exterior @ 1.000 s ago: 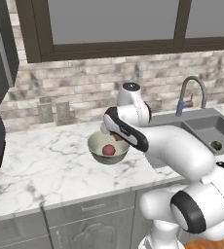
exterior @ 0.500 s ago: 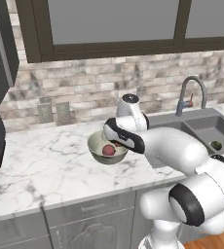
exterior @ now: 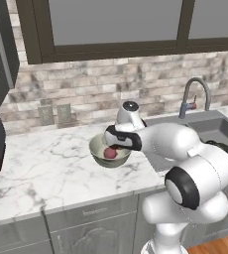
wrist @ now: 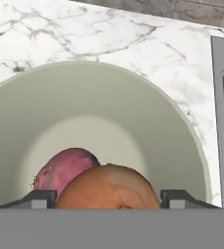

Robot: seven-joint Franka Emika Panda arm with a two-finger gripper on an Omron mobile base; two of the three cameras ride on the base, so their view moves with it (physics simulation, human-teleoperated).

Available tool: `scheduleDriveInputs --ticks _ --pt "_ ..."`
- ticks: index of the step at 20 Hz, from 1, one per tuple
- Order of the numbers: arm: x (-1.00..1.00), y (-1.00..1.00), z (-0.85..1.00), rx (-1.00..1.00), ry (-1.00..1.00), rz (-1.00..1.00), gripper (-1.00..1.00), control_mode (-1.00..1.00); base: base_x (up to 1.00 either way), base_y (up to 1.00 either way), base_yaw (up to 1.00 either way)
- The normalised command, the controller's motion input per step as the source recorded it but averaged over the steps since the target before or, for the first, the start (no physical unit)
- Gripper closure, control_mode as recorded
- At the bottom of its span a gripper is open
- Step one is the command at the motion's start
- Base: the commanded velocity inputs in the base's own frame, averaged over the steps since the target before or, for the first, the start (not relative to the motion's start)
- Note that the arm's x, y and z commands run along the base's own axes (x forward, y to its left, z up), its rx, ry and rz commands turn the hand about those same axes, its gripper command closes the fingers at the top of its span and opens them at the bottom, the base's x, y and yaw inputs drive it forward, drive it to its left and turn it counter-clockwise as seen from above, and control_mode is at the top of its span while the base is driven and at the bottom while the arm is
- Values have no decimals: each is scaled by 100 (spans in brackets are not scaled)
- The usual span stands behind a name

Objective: Pick the onions from the cabinet and place them in one bowl. Pick the squash from the sink and place it in the other bowl.

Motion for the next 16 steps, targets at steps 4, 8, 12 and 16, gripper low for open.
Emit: scheduleDriveInputs --ticks 4,8,12,16 --pt "7 0 -10 0 0 0 100 -100 0 0 0" --pt "7 1 -6 0 0 0 -100 -100 0 0 0" --pt "8 2 -2 0 0 0 -100 -100 0 0 0" --pt "1 0 0 0 0 0 -100 -100 0 0 0"
